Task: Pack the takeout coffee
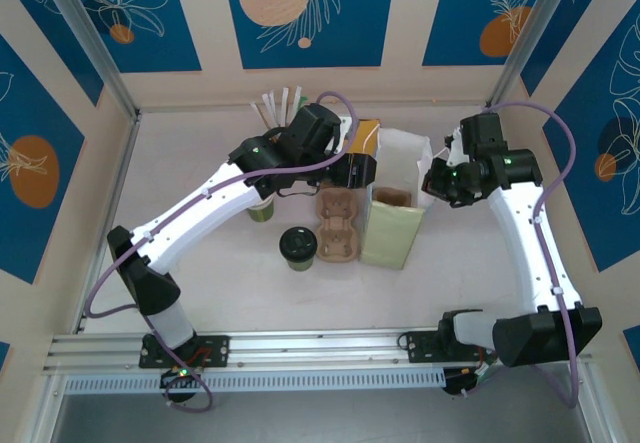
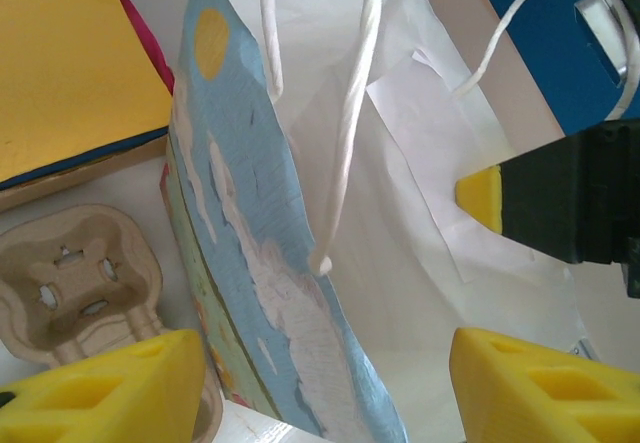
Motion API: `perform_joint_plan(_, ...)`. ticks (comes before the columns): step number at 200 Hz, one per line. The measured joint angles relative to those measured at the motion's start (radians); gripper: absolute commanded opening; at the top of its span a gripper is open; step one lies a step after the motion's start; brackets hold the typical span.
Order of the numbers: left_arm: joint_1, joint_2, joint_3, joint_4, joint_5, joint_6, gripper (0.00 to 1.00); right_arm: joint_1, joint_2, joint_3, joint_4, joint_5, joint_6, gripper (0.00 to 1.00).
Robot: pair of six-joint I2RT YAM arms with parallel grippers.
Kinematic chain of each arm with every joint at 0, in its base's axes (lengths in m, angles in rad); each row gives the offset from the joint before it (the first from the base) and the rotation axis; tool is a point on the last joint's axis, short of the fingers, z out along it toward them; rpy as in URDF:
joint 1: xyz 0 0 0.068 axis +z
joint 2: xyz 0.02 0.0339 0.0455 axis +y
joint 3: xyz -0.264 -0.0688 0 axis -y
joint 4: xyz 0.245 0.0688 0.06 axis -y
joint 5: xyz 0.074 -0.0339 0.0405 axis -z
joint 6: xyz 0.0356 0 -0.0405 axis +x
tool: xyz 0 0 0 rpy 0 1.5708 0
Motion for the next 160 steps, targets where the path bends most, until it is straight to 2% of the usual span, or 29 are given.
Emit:
perform_joint_plan(103,0.000,0.013,0.011,0.000,0.000,0.000,0.65,0.034,-0.089,-0.055,-0.025,-0.019,-0.020,0.00)
perform_joint_plan(138,0.000,0.013,0.011,0.000,0.000,-0.002,0.67,0.034,-0.099,-0.101,-0.011,-0.027,-0.024,0.16)
perform_joint_plan(151,-0.001,0.013,0.011,0.000,0.000,-0.003,0.68,0.034,-0.099,-0.103,-0.009,-0.030,-0.023,0.29)
perform_joint_plan(160,-0.001,0.013,0.011,0.000,0.000,-0.003,0.69,0.034,-0.099,-0.103,-0.009,-0.034,-0.029,0.32)
